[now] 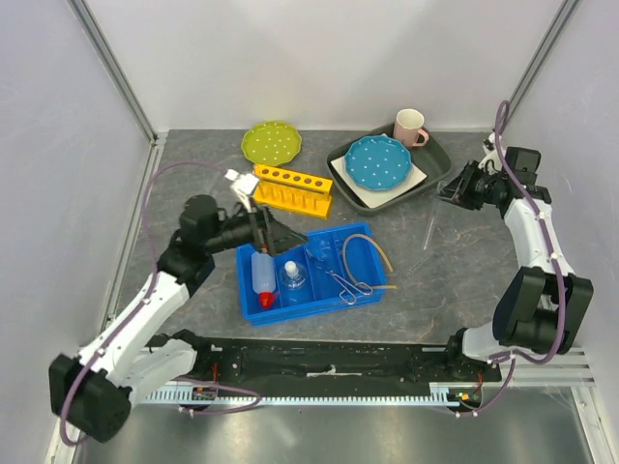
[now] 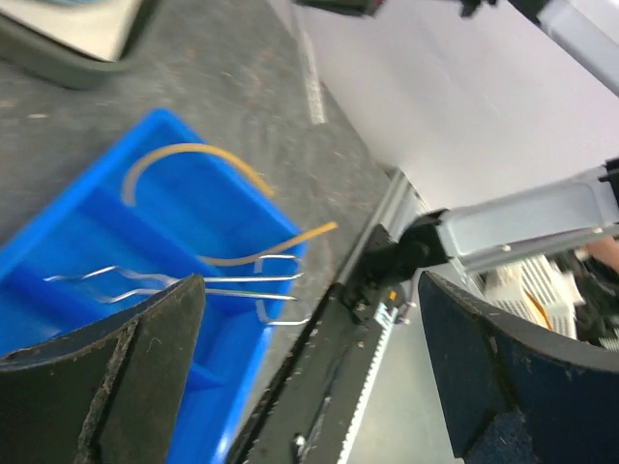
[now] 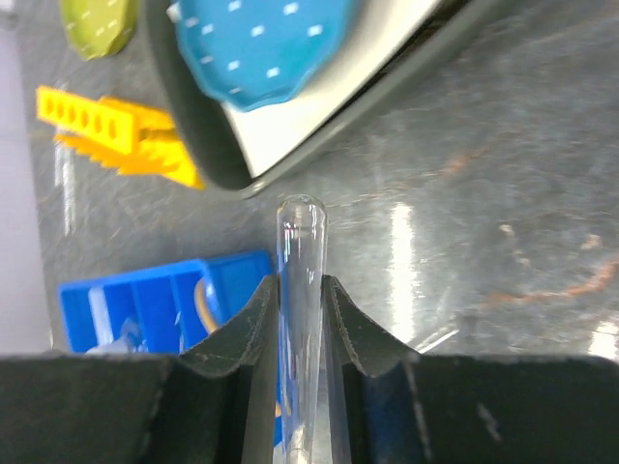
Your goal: Organize the chemistry lab equipment
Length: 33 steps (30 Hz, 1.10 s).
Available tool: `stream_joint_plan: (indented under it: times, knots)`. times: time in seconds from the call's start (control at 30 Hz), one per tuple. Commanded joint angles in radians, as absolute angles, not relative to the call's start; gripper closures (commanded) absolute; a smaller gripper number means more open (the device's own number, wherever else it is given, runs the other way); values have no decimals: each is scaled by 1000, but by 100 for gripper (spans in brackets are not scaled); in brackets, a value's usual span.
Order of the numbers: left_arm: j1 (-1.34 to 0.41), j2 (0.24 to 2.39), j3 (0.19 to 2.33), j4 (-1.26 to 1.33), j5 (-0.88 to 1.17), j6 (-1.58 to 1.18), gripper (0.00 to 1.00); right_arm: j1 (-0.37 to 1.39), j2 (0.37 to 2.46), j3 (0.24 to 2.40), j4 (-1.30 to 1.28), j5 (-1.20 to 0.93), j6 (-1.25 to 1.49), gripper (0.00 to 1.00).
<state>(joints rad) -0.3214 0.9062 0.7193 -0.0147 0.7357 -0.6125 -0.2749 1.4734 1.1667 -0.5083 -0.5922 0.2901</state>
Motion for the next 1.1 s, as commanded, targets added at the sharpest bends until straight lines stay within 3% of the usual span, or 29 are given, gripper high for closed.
stream_joint_plan:
  times: [0.0, 0.27, 0.6, 0.9, 1.07]
  knots:
    - [-564, 1018, 802, 161, 577, -721, 3, -218, 1382, 1164, -520, -725, 270, 75]
    - [-807, 1368, 945, 258, 388, -781, 4, -84, 1276, 1177, -491, -819, 299, 74]
    - [-933, 1555, 997, 478, 264, -847, 7, -15, 1236, 1143, -436, -861, 356, 74]
    - [-963, 1677, 1074, 526, 259, -920, 28, -6, 1206, 1112, -402, -871, 380, 74]
    - [-963, 1695, 1094, 511, 276, -933, 50, 23, 1192, 1101, -394, -870, 380, 73]
